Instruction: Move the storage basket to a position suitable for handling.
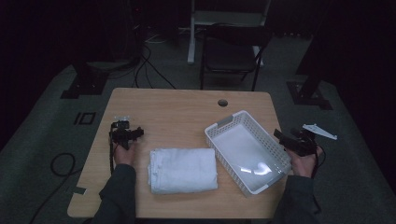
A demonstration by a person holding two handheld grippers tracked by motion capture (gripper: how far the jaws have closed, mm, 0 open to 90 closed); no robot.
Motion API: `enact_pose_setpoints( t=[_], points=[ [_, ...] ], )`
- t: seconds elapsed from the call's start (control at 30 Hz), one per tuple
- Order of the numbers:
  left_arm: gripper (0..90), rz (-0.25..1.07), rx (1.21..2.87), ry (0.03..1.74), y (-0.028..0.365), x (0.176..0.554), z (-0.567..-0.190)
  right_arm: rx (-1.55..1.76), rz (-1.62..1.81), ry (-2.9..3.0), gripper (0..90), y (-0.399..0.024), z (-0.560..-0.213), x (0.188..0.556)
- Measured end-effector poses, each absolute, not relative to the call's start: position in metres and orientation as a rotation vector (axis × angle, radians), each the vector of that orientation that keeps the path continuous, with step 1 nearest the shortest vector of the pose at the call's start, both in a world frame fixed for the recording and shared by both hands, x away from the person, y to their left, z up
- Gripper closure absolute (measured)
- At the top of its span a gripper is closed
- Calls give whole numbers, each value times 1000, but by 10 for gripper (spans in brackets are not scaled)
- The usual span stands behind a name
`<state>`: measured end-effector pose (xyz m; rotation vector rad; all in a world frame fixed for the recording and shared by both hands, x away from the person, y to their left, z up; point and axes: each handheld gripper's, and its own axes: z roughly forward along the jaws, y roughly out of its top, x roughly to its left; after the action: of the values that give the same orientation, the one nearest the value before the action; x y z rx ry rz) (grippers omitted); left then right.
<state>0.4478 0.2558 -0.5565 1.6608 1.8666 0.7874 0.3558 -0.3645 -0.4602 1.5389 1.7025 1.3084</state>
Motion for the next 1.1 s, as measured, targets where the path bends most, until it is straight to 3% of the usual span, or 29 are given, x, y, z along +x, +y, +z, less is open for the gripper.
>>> enact_pose_setpoints(
  t=[0.87,1.1],
  points=[
    [142,787,1661,1866,255,446,-557,1634,943,1798,349,-362,-477,345],
    [142,787,1661,1866,255,446,-557,1643,920,1894,463,-368,-486,342]
  ],
)
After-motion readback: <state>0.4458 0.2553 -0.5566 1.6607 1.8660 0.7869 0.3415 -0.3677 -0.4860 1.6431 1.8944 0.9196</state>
